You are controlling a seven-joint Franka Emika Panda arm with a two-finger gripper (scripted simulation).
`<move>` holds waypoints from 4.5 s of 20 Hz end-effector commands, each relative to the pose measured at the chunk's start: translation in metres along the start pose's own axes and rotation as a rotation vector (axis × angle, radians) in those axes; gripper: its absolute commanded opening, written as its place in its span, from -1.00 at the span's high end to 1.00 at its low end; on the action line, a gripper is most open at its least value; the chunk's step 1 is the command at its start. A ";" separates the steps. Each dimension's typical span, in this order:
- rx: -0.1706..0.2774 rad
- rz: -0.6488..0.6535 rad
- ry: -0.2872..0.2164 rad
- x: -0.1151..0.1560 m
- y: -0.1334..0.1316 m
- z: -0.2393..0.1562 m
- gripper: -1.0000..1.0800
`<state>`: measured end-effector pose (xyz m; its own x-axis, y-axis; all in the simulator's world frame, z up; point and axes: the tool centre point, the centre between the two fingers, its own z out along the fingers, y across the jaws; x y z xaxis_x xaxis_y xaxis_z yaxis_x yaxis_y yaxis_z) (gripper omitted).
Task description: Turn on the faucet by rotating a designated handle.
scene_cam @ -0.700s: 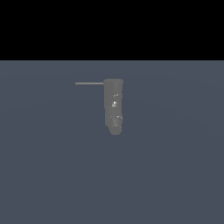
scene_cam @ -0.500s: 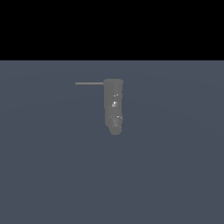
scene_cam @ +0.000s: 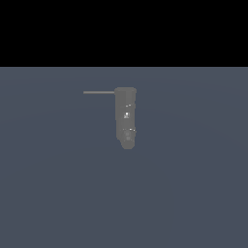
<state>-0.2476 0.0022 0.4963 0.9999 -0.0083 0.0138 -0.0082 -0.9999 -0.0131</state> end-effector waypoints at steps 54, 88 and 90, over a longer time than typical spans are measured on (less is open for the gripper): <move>0.067 1.219 -0.140 0.295 -0.092 0.222 1.00; -0.021 1.514 -0.002 0.324 -0.120 0.301 1.00; -0.021 1.514 -0.002 0.319 -0.119 0.301 1.00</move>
<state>0.0806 0.1233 0.2013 0.0490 -0.9988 -0.0006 -0.9988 -0.0490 -0.0002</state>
